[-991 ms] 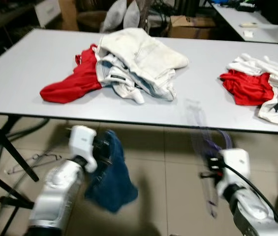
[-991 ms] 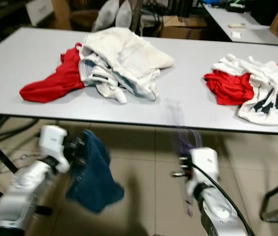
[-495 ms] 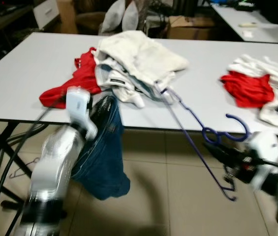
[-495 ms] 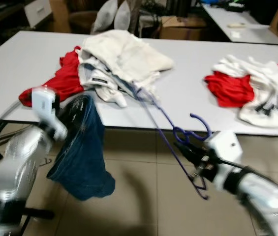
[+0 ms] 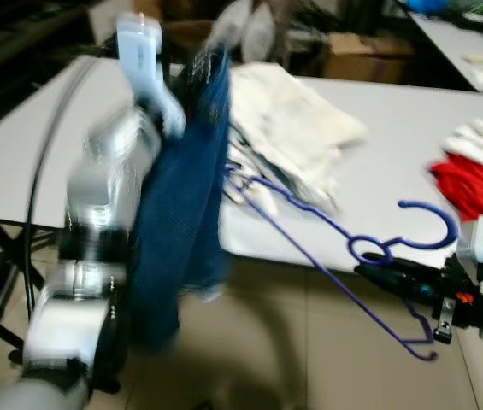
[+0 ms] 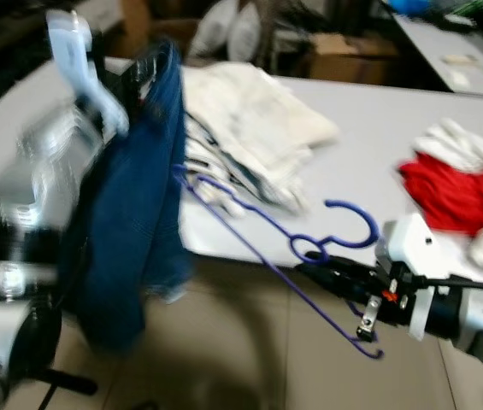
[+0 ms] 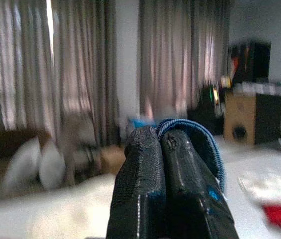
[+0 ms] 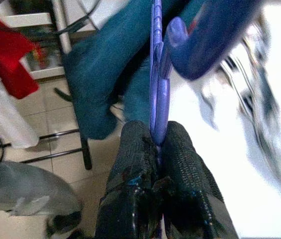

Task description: Hang hanger

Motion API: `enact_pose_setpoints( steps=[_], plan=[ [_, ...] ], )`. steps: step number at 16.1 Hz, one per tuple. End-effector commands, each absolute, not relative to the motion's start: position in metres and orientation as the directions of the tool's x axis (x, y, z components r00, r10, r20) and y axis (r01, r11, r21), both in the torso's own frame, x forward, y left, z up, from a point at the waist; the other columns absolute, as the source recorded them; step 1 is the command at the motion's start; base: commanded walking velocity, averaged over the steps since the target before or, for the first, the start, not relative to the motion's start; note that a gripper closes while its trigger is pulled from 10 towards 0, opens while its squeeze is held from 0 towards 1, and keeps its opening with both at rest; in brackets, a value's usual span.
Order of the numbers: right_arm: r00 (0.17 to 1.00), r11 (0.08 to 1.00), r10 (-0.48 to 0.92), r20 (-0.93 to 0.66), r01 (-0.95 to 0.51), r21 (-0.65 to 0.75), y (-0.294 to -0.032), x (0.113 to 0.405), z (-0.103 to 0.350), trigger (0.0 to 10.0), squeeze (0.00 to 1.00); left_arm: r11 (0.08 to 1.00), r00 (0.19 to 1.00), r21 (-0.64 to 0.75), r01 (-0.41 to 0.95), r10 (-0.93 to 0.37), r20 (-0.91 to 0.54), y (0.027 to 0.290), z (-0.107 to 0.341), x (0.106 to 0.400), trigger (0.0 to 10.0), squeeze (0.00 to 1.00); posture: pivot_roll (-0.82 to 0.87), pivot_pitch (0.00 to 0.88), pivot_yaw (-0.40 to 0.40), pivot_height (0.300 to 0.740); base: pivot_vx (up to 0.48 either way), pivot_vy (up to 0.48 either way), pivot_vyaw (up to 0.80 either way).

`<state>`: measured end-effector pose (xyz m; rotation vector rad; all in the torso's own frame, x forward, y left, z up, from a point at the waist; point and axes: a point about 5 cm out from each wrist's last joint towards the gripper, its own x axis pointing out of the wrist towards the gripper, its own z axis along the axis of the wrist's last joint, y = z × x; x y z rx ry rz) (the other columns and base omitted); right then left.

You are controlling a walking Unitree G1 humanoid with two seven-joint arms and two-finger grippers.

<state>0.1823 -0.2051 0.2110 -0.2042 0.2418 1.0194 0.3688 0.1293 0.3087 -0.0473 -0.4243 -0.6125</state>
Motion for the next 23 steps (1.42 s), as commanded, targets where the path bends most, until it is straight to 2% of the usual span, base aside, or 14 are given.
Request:
enact_pose_setpoints(
  steps=[1, 4, 7, 8, 10, 11, 12, 14, 15, 17, 18, 20, 21, 23],
  plan=[
    [0.45, 0.46, 0.842, -0.296, -0.887, -0.039, -0.197, 0.179, 0.211, 10.0, 0.0, 0.823, 0.722, 0.084, 0.561, -0.537, 0.436, 0.137, 0.316, 0.368, 10.0, 0.0, 0.0, 0.0, 0.028, 0.74, 0.405, 0.0, 0.0],
    [0.407, 0.408, 0.852, -0.329, -0.91, -0.07, -0.169, 0.199, 0.197, 10.0, 0.0, 0.733, 0.584, 0.067, 0.677, -0.59, 0.557, 0.106, 0.36, 0.363, 10.0, 0.0, 0.01, 0.0, 0.027, 0.74, 0.404, 0.0, 0.0],
    [0.472, 0.451, 0.806, -0.357, -0.88, -0.145, -0.16, 0.222, 0.189, 10.0, 0.0, 0.67, 0.496, 0.066, 0.739, -0.608, 0.62, 0.097, 0.384, 0.354, 10.0, 0.0, 0.02, 0.0, 0.018, 0.74, 0.401, 0.0, 0.0],
    [0.572, 0.519, 0.741, -0.353, -0.82, -0.241, -0.16, 0.244, 0.19, 10.0, 0.0, 0.629, 0.44, 0.07, 0.775, -0.615, 0.655, 0.096, 0.397, 0.346, 10.0, 0.0, 0.02, 0.0, 0.018, 0.74, 0.401, 0.0, 0.0],
    [0.765, 0.666, 0.592, -0.253, -0.641, -0.382, -0.171, 0.28, 0.206, 10.0, 0.0, 0.61, 0.402, 0.076, 0.788, -0.606, 0.687, 0.101, 0.409, 0.339, 10.0, 0.0, 0.03, 0.0, 0.013, 0.74, 0.399, 0.0, 0.0],
    [0.87, 0.768, 0.481, -0.107, -0.477, -0.426, -0.182, 0.302, 0.23, 10.0, 0.0, 0.612, 0.395, 0.072, 0.788, -0.591, 0.703, 0.109, 0.414, 0.336, 10.0, 0.0, 0.03, 0.0, 0.008, 0.74, 0.398, 0.0, 0.0],
    [0.921, 0.844, 0.384, 0.063, -0.322, -0.429, -0.193, 0.315, 0.259, 10.0, 0.0, 0.612, 0.391, 0.065, 0.788, -0.58, 0.715, 0.116, 0.415, 0.334, 10.0, 0.0, 0.03, 0.0, 0.006, 0.74, 0.398, 0.0, 0.0],
    [0.899, 0.894, 0.336, 0.281, -0.211, -0.395, -0.199, 0.318, 0.299, 10.0, 0.0, 0.654, 0.427, 0.063, 0.753, -0.56, 0.71, 0.132, 0.408, 0.333, 10.0, 0.0, 0.03, 0.0, 0.004, 0.74, 0.382, 0.0, 0.0],
    [0.889, 0.897, 0.337, 0.31, -0.202, -0.394, -0.199, 0.317, 0.304, 10.0, 0.0, 0.666, 0.442, 0.056, 0.744, -0.553, 0.707, 0.137, 0.404, 0.333, 10.0, 0.0, 0.03, 0.0, 0.004, 0.74, 0.345, 0.0, 0.0],
    [0.865, 0.883, 0.378, 0.328, -0.231, -0.409, -0.194, 0.314, 0.308, 10.0, 0.0, 0.754, 0.57, 0.046, 0.655, -0.534, 0.624, 0.159, 0.369, 0.339, 10.0, 0.0, 0.03, 0.0, 0.006, 0.74, 0.148, 0.0, 0.0],
    [0.866, 0.865, 0.403, 0.297, -0.255, -0.432, -0.191, 0.313, 0.302, 10.0, 0.0, 0.76, 0.605, 0.042, 0.648, -0.548, 0.577, 0.161, 0.35, 0.34, 10.0, 0.0, 0.03, 0.0, 0.008, 0.74, 0.0, 0.0, 0.0],
    [0.857, 0.822, 0.463, 0.225, -0.32, -0.472, -0.186, 0.309, 0.287, 10.0, 0.0, 0.771, 0.68, 0.071, 0.633, -0.597, 0.426, 0.162, 0.3, 0.337, 10.0, 0.0, 0.03, 0.0, 0.009, 0.74, 0.0, 0.0, 0.0],
    [0.845, 0.796, 0.506, 0.175, -0.379, -0.472, -0.185, 0.3, 0.274, 10.0, 0.0, 0.738, 0.706, 0.095, 0.668, -0.67, 0.231, 0.157, 0.248, 0.325, 10.0, 0.0, 0.03, 0.0, 0.005, 0.74, 0.0, 0.0, 0.0],
    [0.845, 0.786, 0.516, 0.143, -0.4, -0.471, -0.188, 0.294, 0.267, 10.0, 0.0, 0.703, 0.703, 0.099, 0.704, -0.71, 0.04, 0.152, 0.212, 0.314, 10.0, 0.0, 0.03, 0.0, 0.005, 0.74, 0.0, 0.0, 0.0]
  ],
)
